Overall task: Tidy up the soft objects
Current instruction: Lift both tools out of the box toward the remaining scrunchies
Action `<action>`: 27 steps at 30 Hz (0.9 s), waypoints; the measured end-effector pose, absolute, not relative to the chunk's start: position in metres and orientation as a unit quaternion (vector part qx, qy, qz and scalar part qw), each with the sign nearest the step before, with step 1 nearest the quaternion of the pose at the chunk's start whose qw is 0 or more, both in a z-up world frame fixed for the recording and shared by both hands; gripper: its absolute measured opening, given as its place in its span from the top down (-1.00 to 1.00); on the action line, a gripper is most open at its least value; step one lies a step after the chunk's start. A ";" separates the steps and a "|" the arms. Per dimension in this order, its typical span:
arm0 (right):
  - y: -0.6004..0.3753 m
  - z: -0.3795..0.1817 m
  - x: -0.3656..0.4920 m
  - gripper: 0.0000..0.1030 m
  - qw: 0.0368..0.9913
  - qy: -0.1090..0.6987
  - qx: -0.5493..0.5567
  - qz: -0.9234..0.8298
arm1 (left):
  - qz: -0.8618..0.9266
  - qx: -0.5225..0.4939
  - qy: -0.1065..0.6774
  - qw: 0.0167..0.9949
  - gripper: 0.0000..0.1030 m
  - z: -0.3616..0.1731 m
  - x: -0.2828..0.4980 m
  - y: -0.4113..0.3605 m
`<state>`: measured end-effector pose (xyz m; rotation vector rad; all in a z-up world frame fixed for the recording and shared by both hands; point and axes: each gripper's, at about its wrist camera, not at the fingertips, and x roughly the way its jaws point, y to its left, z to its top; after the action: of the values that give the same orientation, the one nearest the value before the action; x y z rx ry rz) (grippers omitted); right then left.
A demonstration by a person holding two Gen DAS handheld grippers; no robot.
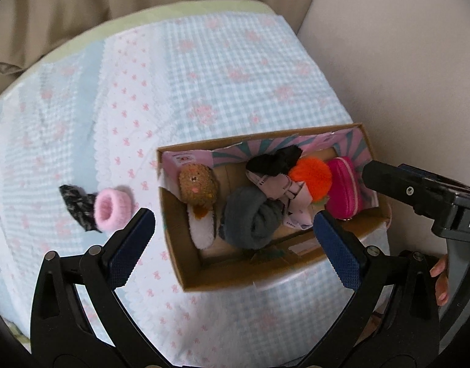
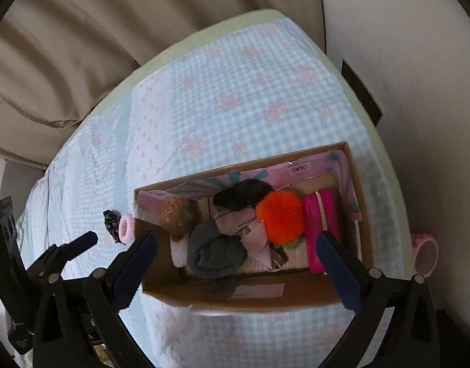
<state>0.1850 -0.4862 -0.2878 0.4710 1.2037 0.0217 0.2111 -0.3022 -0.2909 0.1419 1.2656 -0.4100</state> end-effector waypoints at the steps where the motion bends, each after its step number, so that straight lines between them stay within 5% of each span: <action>1: -0.483 -0.281 0.181 -0.99 0.802 0.557 0.214 0.010 | -0.190 0.064 0.582 0.788 -0.99 -0.284 0.207 -0.299; 17: -0.400 -0.150 0.102 -0.99 0.879 0.460 0.122 -0.002 | -0.168 0.044 0.488 0.855 -0.99 -0.167 0.136 -0.197; 27: -0.316 -0.121 0.080 -0.99 0.901 0.425 0.091 -0.007 | -0.154 0.020 0.456 0.876 -0.99 -0.136 0.118 -0.085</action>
<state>0.0801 -0.3160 -0.1215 0.1881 0.8788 -0.0141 0.1180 -0.0849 -0.1363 0.0413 0.9522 -0.3217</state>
